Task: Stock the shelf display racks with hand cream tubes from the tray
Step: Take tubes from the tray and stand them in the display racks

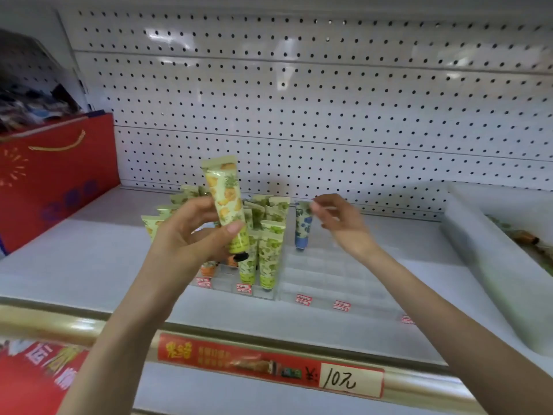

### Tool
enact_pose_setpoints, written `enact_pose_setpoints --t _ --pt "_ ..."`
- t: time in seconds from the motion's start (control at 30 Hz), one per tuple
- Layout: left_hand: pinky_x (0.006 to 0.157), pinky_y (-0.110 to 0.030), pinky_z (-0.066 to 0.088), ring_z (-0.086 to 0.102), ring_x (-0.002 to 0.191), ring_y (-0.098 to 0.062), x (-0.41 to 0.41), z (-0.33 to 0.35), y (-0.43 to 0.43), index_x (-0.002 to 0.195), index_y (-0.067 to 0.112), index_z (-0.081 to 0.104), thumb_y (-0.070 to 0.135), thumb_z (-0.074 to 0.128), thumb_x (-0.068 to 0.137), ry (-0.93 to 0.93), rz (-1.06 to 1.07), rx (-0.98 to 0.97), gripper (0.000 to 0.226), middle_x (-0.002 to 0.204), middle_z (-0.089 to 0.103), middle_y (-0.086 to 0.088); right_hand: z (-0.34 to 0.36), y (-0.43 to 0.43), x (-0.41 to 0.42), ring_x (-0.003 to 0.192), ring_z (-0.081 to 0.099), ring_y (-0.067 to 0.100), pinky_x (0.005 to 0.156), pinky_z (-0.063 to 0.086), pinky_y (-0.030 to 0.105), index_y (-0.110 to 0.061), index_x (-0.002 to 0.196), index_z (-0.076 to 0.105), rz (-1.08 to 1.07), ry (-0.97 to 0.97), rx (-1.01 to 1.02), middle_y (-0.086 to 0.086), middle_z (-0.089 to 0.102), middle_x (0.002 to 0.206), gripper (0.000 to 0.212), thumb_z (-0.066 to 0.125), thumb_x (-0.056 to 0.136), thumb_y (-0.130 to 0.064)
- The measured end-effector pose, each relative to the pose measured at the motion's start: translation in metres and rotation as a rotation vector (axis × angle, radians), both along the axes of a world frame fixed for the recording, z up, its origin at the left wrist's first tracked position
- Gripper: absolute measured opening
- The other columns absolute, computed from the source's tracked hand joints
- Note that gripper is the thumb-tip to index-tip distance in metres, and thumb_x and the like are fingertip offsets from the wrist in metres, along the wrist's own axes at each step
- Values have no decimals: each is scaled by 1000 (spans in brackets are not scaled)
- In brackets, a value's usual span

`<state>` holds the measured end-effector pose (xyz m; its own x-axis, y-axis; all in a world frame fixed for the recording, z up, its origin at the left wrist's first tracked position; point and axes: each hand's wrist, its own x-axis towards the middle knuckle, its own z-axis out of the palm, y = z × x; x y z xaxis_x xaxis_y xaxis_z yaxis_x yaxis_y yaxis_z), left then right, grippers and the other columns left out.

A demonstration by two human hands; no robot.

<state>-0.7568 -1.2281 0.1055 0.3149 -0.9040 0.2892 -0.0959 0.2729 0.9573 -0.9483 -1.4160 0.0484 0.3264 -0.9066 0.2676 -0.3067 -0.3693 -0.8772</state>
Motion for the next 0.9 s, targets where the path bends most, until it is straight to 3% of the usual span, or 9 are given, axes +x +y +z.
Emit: enact_pose_setpoints --t 0.1,0.17,0.33,0.43,0.5,0.57,0.73,0.83,0.9 --pt "65 -17 53 67 77 -7 10 3 3 101 21 66 22 68 69 -40 -39 -6 32 91 70 11 25 14 4 101 58 15 94 47 45 -21 98 57 -166 -105 -146 -7 63 101 21 47 95 -39" --pt "67 -14 51 66 78 -4 18 5 5 99 24 68 24 67 69 -80 -77 -3 30 90 71 14 47 33 13 104 58 12 95 48 39 -22 99 57 -194 -152 -205 -7 64 103 20 44 97 -36" --pt "63 -11 47 63 72 -1 41 9 10 93 31 68 29 70 65 -154 -130 -5 28 92 71 15 99 102 56 89 65 6 86 51 24 -19 92 62 142 -167 -248 -10 67 92 27 40 96 -34" --pt "62 -13 47 63 70 -2 56 9 12 92 24 67 26 71 66 -143 -140 -42 26 90 71 11 112 132 80 80 65 7 79 53 22 -16 92 62 277 -157 -243 -5 65 90 24 48 87 -34" --pt "63 -13 47 63 72 -2 67 8 15 90 24 67 25 72 67 -146 -154 -74 24 89 70 11 115 141 91 76 63 8 74 53 22 -18 93 61 283 -140 -240 0 64 92 9 60 85 -23" --pt "64 -14 48 63 73 -2 78 8 18 90 26 67 26 72 67 -158 -166 -95 23 88 70 13 114 146 100 74 63 6 70 52 21 -19 92 60 276 -99 -233 -2 65 90 11 66 84 -14" --pt "68 -15 49 65 78 -3 102 4 23 94 23 67 23 72 70 -178 -184 -135 25 91 71 11 110 153 125 79 64 21 81 54 40 -8 90 59 283 -33 -205 16 67 90 12 68 82 -11" --pt "71 -15 50 64 82 1 117 0 25 96 28 65 24 70 74 -238 -166 -146 22 93 69 17 112 155 139 78 65 18 79 54 36 0 92 58 280 -14 -184 18 66 91 16 68 82 -9" --pt "82 -18 49 62 93 2 130 -7 26 103 30 63 33 68 81 -377 -84 -167 23 100 67 20 112 153 146 78 67 16 79 54 33 -1 92 58 260 17 -172 14 68 90 16 68 82 -10"
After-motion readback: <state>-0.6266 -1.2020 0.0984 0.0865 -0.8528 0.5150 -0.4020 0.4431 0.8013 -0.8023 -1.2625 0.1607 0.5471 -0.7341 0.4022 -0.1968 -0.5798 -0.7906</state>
